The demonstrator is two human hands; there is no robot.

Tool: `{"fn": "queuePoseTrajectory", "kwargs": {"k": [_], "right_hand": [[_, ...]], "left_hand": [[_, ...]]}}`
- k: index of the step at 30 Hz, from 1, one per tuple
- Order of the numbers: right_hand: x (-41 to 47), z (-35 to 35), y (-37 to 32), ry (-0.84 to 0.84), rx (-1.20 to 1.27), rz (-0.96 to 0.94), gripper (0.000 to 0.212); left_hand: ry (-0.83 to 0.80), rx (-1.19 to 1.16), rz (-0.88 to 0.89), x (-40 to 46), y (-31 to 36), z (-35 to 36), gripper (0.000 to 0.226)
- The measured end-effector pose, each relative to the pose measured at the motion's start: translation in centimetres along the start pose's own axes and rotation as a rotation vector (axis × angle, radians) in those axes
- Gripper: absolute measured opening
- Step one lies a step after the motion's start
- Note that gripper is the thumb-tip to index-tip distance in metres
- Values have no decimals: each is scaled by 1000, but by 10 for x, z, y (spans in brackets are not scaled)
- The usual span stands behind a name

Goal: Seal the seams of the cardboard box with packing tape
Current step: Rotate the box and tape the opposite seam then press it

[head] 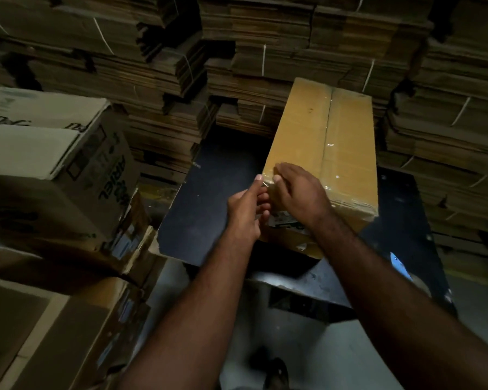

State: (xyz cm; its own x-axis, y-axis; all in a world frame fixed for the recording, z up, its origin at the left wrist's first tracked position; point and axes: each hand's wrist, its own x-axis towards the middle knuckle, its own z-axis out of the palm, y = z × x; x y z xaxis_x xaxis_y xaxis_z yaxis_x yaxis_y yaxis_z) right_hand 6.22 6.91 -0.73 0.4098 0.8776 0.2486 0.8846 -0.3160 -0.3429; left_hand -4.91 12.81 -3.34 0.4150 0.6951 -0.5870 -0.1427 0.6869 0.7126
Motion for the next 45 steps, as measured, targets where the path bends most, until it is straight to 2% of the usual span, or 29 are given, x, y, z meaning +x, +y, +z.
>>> {"fn": "queuePoseTrajectory", "kwargs": {"k": [4,11,15,17,19,20,23,26,31,35,37,40,43,45], "right_hand": [[-4,13,-1,68,-32,1,40],[-7,31,-1,72,-160,32,55],[-6,36,3,42,-257,11,58],[-6,36,6,46,-243,1,57],[-7,34,7,65,-212,-9,57],[-7,32,7,84,-191,-9,58],[-6,31,-4,177,-112,58,58],[-5,43,-12,227,-189,128,55],[-8,52,-2,229,-253,82,54],[-11,43,-1,177,-207,31,56],[-12,39,-4,174,-155,55,56],[-11,38,-5,169,-135,69,51],[-11,41,-2,168,-180,61,48],[-10,43,-2,176,-198,56,47]], "left_hand": [[-37,7,55,6,2,-2,21],[-64,114,170,18,-8,-2,25],[-16,458,327,33,-2,-3,33],[77,569,428,37,-2,-9,33],[161,484,507,34,2,-15,19],[140,391,512,31,4,-16,18],[-107,178,414,17,4,-10,40],[-214,199,381,12,-9,-10,52],[-267,380,588,13,-35,-28,47],[-240,489,607,22,-26,-40,52],[-208,403,521,30,-13,-40,61],[-269,245,368,40,-1,-22,64],[-316,210,352,36,-9,-10,68],[-248,290,433,27,-27,-15,64]]}}
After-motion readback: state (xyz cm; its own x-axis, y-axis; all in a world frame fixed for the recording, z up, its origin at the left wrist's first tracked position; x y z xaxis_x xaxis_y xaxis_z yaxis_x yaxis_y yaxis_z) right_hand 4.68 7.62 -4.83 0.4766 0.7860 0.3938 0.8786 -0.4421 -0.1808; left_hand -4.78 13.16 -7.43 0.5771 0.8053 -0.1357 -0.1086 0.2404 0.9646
